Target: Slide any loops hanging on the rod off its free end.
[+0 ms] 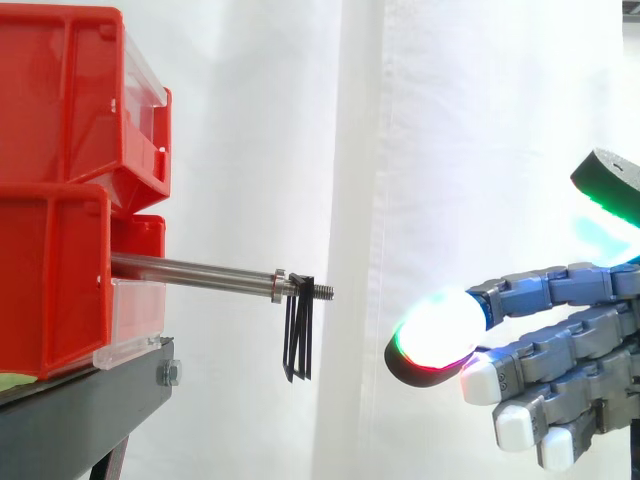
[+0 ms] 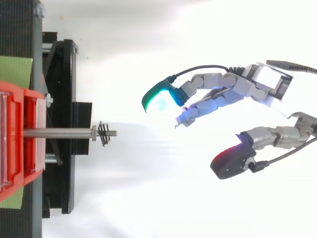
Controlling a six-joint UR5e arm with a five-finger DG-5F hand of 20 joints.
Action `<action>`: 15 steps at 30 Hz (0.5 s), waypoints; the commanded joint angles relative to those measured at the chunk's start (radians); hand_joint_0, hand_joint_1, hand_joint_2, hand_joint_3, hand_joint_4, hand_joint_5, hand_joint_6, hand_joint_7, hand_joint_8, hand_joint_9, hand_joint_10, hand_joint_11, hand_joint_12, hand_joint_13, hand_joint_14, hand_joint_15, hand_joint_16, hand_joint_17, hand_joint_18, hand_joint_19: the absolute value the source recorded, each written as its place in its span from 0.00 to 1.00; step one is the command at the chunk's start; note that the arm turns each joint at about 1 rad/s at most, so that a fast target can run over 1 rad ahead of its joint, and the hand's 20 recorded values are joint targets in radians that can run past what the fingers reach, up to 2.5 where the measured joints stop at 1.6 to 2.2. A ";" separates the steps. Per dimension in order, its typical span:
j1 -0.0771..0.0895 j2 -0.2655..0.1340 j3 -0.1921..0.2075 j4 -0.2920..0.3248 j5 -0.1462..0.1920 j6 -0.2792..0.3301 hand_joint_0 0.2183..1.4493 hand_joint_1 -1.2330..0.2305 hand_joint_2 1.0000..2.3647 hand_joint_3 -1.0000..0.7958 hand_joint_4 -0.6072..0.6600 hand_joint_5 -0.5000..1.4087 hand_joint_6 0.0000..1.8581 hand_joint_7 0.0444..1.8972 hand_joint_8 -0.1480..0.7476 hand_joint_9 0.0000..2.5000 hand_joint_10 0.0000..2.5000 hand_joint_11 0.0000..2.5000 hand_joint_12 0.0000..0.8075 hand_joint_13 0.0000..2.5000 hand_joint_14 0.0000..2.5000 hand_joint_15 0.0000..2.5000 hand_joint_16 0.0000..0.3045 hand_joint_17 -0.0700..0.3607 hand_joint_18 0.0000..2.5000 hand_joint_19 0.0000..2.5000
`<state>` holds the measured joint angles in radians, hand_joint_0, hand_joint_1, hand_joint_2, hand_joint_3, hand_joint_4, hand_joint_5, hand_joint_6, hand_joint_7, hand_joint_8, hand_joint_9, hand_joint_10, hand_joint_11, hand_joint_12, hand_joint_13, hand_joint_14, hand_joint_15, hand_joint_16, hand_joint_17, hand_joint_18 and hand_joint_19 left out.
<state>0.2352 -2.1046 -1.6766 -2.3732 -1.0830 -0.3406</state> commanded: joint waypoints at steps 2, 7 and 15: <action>0.001 0.000 0.000 -0.001 0.001 -0.012 0.26 0.47 0.00 0.32 0.62 0.16 0.27 0.34 0.44 0.34 0.00 0.00 0.29 0.36 0.00 0.11 0.12 0.35 0.30 0.21; 0.001 0.000 0.000 0.003 0.005 -0.015 0.26 0.47 0.00 0.32 0.62 0.16 0.27 0.34 0.44 0.33 0.00 0.01 0.29 0.36 0.00 0.11 0.12 0.35 0.30 0.21; -0.007 -0.146 0.021 0.098 -0.022 0.035 0.26 0.47 0.00 0.32 0.62 0.16 0.27 0.34 0.43 0.33 0.00 0.01 0.30 0.36 0.00 0.11 0.12 0.35 0.30 0.21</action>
<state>0.2305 -2.2012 -1.6672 -2.3328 -1.0952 -0.3265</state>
